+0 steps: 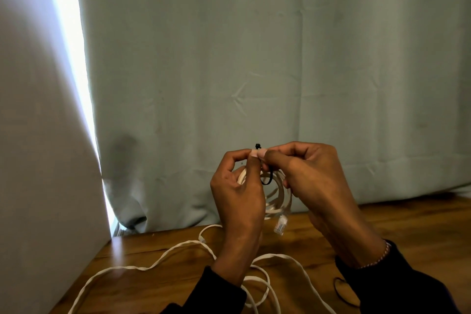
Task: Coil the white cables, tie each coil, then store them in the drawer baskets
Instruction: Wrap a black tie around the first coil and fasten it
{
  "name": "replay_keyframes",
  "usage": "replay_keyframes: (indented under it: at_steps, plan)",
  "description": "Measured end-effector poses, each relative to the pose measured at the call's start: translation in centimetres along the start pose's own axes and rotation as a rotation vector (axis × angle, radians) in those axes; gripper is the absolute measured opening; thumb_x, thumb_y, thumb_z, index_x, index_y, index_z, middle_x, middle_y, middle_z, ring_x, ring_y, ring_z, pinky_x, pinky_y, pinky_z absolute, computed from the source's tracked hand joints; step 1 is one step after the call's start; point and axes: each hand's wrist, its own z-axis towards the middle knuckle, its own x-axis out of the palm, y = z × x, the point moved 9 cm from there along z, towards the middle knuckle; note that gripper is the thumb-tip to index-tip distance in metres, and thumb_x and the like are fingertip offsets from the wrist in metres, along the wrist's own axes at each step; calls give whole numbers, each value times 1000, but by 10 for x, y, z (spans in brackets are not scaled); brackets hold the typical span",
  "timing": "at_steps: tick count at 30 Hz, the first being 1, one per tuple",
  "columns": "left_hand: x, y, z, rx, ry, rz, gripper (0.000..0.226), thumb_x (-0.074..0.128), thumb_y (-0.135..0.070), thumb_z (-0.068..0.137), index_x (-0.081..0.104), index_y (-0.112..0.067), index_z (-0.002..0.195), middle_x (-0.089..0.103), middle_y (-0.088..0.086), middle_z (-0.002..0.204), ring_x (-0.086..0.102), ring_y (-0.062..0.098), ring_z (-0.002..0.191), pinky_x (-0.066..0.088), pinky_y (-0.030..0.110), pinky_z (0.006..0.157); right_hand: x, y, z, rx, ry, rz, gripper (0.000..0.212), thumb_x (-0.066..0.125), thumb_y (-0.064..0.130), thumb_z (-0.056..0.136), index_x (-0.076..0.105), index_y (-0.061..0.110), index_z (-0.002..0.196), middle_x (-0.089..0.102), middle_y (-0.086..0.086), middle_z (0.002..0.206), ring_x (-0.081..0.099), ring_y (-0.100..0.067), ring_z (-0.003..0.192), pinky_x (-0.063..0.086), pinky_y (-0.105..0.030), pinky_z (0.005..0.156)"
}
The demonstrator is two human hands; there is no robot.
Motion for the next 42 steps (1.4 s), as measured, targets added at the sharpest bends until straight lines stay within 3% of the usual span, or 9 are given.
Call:
replay_keyframes:
  at_steps: [8, 14, 20, 25, 31, 38, 42]
  plan:
    - [0, -13, 0, 134, 28, 75, 19, 64, -24, 95, 62, -42, 91, 71, -16, 86, 71, 4, 81, 56, 14, 65, 1, 1, 0, 19, 17, 18, 14, 79, 24, 82, 77, 10, 78, 74, 2, 67, 62, 3, 48, 39, -8, 42]
    - [0, -15, 1, 238, 55, 138, 12, 63, -20, 97, 65, -32, 100, 69, -24, 83, 71, 2, 80, 55, 14, 65, 3, -3, -1, 79, 43, 46, 14, 77, 24, 84, 77, 10, 80, 75, 1, 69, 55, 5, 41, 38, -8, 41]
    - [1, -21, -2, 328, 64, 166, 10, 58, -33, 94, 64, -32, 101, 65, -27, 88, 68, -3, 83, 52, 9, 63, 2, -6, 2, 104, 41, 58, 14, 77, 27, 84, 78, 13, 86, 76, 3, 73, 55, 5, 43, 38, -9, 42]
    - [1, -21, 3, 331, 105, 156, 10, 58, -33, 94, 64, -31, 101, 67, -31, 85, 68, -4, 84, 50, 7, 64, 1, -9, 6, 126, 13, 84, 40, 83, 36, 75, 63, 22, 107, 77, 0, 81, 56, 3, 43, 43, -13, 45]
    - [0, -19, 10, 341, 161, 162, 9, 60, -25, 97, 66, -25, 104, 70, -14, 85, 71, 7, 79, 56, 18, 62, 8, -18, 9, 181, 108, 113, 35, 82, 35, 77, 72, 15, 103, 78, -4, 85, 47, -3, 41, 39, -16, 42]
    - [6, -14, 11, 314, 268, 132, 10, 61, -19, 99, 68, -22, 105, 73, -9, 86, 72, 13, 79, 60, 28, 65, 5, -16, 7, 149, 51, 202, 31, 81, 34, 77, 72, 13, 100, 78, -1, 84, 47, -3, 41, 41, -15, 42]
    - [4, -11, 14, 305, 294, 126, 10, 60, -18, 99, 68, -17, 106, 73, -8, 90, 73, 12, 82, 58, 24, 68, 9, -15, 6, 119, 98, 99, 26, 77, 43, 79, 78, 21, 94, 78, 5, 87, 56, -5, 53, 49, -23, 59]
